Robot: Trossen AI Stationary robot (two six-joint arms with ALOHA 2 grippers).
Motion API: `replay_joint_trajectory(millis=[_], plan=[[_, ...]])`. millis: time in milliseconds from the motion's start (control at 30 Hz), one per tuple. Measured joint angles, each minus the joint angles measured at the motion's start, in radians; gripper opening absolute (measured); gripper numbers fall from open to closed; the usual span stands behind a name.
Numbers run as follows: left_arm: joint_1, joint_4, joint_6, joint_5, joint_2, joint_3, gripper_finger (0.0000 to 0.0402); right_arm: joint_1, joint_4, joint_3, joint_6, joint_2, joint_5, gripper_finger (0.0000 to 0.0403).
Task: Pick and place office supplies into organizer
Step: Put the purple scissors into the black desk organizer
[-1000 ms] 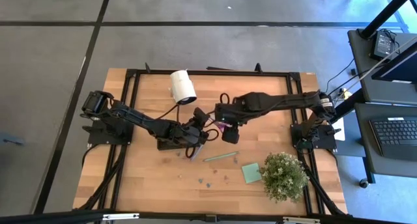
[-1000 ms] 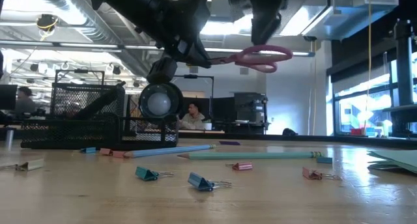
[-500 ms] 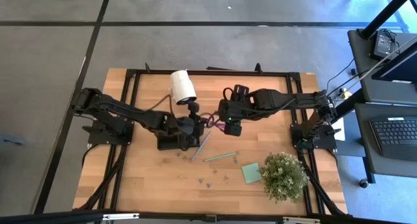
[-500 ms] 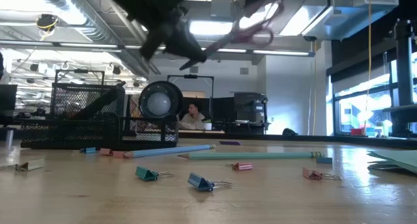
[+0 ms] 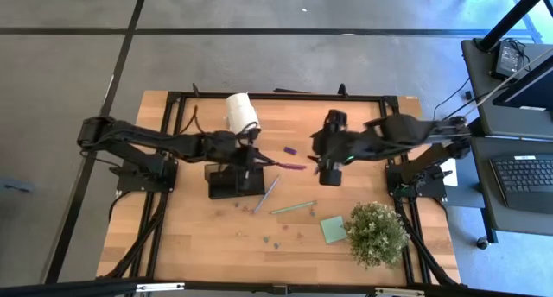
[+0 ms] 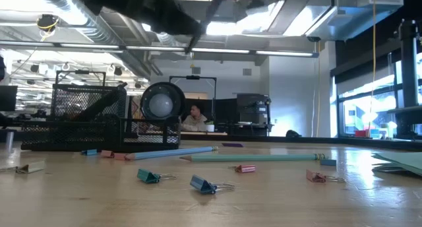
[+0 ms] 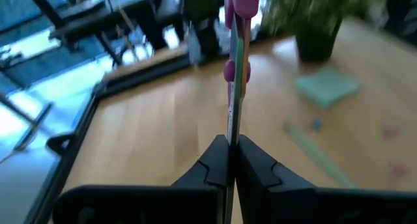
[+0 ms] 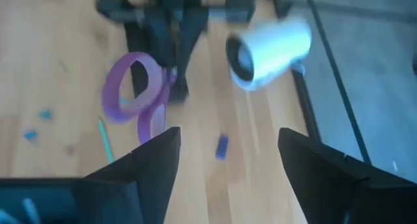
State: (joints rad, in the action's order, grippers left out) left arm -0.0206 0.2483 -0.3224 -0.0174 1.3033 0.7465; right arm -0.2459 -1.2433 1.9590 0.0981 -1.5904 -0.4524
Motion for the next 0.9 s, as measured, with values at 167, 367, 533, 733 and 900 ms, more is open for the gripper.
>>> replay_joint_trajectory(millis=[167,367,533,733,900], plan=[[-0.05,0.233,0.138,-0.097,-0.019,-0.089,0.0005,-0.023,0.111,0.0,-0.116,0.031,0.009,0.0262],[-0.067,0.44,0.215,-0.129,-0.018,-0.157,0.0005,-0.026,0.157,0.0,-0.181,0.011,0.009,0.0262],[-0.066,0.507,0.212,-0.192,-0.017,-0.169,0.0005,-0.018,0.184,-0.001,-0.186,-0.023,0.009,0.0262],[-0.067,0.504,0.207,-0.191,-0.017,-0.17,0.0005,-0.011,0.254,-0.001,-0.187,-0.063,0.016,0.0262],[-0.067,0.504,0.197,-0.187,-0.017,-0.17,0.0006,-0.012,0.275,-0.001,-0.181,-0.088,0.055,0.0256]])
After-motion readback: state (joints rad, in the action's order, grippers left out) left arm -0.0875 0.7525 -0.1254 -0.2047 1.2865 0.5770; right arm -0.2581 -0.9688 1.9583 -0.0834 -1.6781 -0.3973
